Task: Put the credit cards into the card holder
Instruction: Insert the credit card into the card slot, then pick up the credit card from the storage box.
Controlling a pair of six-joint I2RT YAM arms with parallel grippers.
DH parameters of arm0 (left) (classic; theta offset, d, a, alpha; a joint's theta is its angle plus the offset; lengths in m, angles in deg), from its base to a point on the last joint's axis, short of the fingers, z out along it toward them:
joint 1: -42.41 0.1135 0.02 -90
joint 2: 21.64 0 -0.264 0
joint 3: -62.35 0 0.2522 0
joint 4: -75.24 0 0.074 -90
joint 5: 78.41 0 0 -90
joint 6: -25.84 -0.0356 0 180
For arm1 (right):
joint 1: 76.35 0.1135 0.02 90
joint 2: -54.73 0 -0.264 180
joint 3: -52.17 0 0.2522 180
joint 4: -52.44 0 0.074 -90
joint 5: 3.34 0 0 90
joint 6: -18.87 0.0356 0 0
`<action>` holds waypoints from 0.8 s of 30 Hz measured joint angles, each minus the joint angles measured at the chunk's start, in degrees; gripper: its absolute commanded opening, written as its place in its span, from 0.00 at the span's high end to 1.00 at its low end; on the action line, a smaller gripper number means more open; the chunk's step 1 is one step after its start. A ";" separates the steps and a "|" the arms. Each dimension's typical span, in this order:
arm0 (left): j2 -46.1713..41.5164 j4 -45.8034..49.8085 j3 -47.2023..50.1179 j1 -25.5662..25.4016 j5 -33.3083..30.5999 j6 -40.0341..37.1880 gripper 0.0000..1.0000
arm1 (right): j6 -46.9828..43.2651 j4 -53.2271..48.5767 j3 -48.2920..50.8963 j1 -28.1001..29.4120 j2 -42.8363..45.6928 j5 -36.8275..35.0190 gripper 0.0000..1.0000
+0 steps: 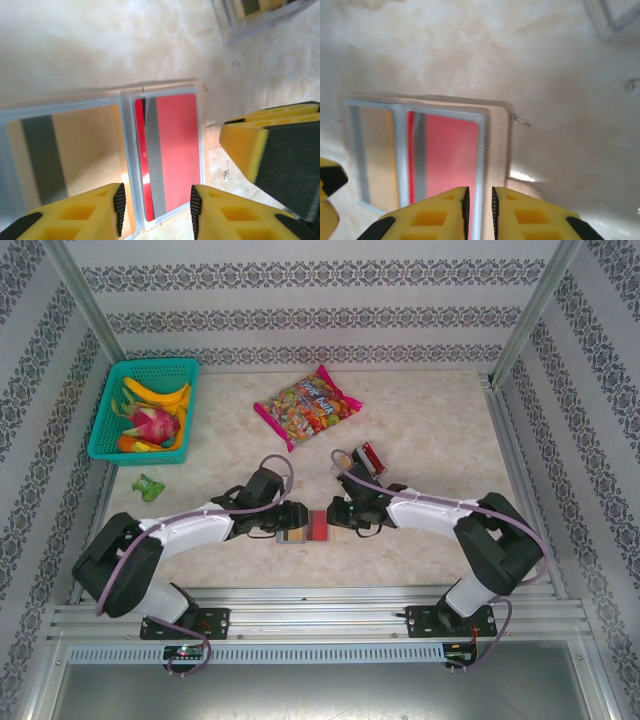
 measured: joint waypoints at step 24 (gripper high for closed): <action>24.46 -1.07 -26.60 3.93 0.59 10.97 0.42 | -30.53 -22.27 -26.08 -10.56 -8.63 -17.81 0.68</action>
